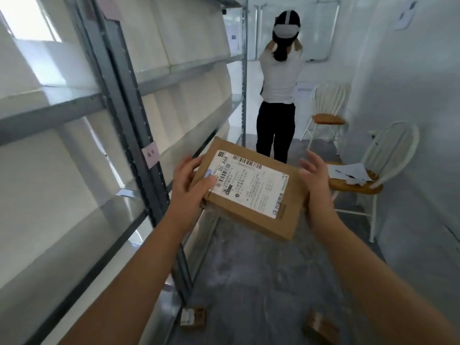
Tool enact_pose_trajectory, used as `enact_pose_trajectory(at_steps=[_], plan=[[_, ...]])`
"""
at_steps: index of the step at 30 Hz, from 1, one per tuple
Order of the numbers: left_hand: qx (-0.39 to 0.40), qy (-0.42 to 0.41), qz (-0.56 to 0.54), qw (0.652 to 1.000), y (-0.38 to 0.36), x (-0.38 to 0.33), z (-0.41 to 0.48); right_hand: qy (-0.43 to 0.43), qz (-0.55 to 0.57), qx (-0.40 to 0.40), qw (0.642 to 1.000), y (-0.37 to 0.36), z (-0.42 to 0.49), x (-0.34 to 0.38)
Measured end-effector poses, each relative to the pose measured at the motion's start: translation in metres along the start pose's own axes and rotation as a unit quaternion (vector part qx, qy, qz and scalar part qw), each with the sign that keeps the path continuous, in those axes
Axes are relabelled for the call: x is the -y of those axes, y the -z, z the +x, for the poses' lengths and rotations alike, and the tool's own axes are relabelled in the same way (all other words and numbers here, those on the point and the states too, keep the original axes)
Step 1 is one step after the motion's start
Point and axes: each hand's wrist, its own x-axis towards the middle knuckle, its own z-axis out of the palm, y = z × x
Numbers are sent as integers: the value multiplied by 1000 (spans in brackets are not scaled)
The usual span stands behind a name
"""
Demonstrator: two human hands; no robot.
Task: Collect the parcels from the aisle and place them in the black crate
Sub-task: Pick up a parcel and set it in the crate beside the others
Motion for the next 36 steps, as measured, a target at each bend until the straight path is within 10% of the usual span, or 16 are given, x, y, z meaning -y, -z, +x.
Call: enact_pose_trajectory(at_steps=[5,9,13,36], plan=[[-48,-79,112,989,7,-32,-14,-159,-84,340,923,15,17,23],[-212,-61,108,969,-1,-48,-43,-137,26,347,927,-5,6,16],[-215,0,24,976,-14,-58,-101,-130,124,395,901,-52,-42,7],[-614,-60,164,769,74,-219,-503,-65,187,793,577,-170,-426,109]])
